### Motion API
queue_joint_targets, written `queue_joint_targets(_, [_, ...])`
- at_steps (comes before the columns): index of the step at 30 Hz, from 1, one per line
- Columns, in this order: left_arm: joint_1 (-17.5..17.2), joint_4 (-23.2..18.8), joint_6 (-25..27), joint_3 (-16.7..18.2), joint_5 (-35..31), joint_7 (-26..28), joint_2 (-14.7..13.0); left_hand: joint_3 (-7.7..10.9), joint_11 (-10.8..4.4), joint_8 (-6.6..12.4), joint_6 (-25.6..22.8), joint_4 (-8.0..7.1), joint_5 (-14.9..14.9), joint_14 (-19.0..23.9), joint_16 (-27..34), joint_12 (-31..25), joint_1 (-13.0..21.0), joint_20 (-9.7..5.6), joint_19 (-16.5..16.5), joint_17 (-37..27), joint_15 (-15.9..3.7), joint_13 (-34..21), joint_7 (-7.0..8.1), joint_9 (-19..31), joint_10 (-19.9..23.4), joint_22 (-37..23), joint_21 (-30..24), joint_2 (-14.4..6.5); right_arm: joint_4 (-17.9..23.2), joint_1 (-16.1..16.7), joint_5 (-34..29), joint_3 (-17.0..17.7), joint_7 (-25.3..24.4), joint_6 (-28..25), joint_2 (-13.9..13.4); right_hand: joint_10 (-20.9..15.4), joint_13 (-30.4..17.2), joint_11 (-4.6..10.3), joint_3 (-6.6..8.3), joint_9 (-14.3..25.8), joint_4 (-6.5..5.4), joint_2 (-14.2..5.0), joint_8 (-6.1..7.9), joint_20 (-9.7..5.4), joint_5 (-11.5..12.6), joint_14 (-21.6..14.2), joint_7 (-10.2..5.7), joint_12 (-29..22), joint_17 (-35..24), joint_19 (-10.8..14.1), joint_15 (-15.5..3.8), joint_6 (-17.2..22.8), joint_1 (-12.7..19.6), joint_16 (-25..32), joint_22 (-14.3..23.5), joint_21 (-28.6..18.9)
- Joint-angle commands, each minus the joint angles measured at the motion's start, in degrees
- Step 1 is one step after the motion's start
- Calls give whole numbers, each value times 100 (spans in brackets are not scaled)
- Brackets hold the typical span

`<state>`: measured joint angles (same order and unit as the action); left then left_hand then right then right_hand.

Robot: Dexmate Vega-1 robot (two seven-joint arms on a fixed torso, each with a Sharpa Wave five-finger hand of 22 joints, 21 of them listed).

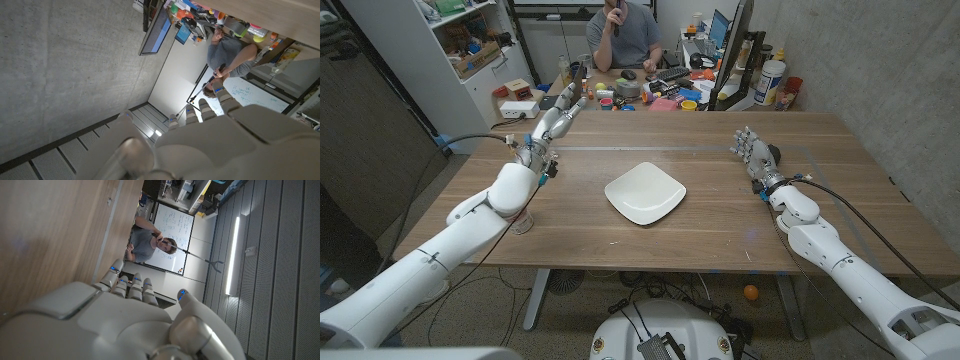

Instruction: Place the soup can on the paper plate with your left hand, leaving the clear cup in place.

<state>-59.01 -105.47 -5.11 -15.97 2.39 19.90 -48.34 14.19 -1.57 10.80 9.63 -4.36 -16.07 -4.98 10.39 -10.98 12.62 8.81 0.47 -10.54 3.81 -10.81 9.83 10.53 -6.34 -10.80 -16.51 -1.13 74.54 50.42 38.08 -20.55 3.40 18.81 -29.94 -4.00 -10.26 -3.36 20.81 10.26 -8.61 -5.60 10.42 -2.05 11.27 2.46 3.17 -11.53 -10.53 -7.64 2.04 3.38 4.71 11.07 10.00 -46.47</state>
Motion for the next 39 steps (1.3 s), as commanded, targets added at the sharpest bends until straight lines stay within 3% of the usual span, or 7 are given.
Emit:
queue_joint_targets(1, [-582,-821,256,531,-687,301,-399,-28,1,-9,37,7,29,-54,0,14,11,15,-18,-21,-3,-6,39,31,-64,-27,9,48,42,69,-8,42,-8,32,-63,-56,-16,-14,12,31,3,-381,45,-132,40,16,45,-29,-25,-21,12,3,-17,32,21,28])
queue_joint_targets(8, [-1052,-1366,491,921,-1147,347,-592,-54,-6,24,-12,13,27,-14,27,-29,14,6,-14,-23,-30,-7,89,34,15,-30,15,76,95,86,-4,57,-1,14,-104,-57,-15,-8,7,31,4,-378,46,-133,40,15,43,-29,-24,-18,5,5,-20,31,21,37])
queue_joint_targets(14, [-1491,-1950,819,1398,-1412,80,-774,-68,-42,24,7,25,23,21,44,-46,35,27,4,-24,-68,-9,191,36,48,-32,17,86,120,71,-16,50,21,7,-124,-55,-16,-13,-2,31,2,-371,46,-132,39,15,45,-28,-26,-14,7,5,-29,31,21,44])
queue_joint_targets(20, [-2050,-2530,1236,2116,-1642,-417,-871,-73,-33,6,77,25,18,-27,28,-17,44,44,-34,-25,-60,-10,201,39,-38,-34,39,74,173,93,-50,60,-5,-12,-180,-54,-16,-6,-5,31,1,-372,46,-129,39,15,44,-27,-26,-14,5,6,-32,30,21,51])
queue_joint_targets(24, [-2481,-2903,1535,2758,-1752,-1073,-888,-81,-42,-32,227,15,15,-69,22,5,47,75,-54,-29,-34,-15,248,43,-136,-39,56,50,187,116,-48,80,-36,-40,-212,-54,-16,-4,-6,31,4,-372,47,-130,39,16,41,-27,-25,-14,2,10,-32,29,21,56])
queue_joint_targets(31, [-3010,-3530,2095,3486,-2416,-1929,-585,-88,-23,-49,373,-17,20,-77,34,-6,28,152,-28,-37,-31,-24,268,49,-181,-45,54,-3,95,65,-53,50,8,-57,-191,-51,-16,3,-11,31,3,-370,47,-130,39,16,41,-26,-25,-14,2,9,-36,29,21,64])
queue_joint_targets(39, [-3379,-4307,2961,3844,-3324,-2726,-53,-135,72,-18,386,-44,34,-85,41,-18,-16,273,63,-43,43,-32,268,57,-208,-48,30,18,27,-49,-99,-7,62,-69,-161,-48,-16,-3,-18,31,3,-367,46,-131,38,16,40,-25,-25,-10,7,7,-42,28,21,73])
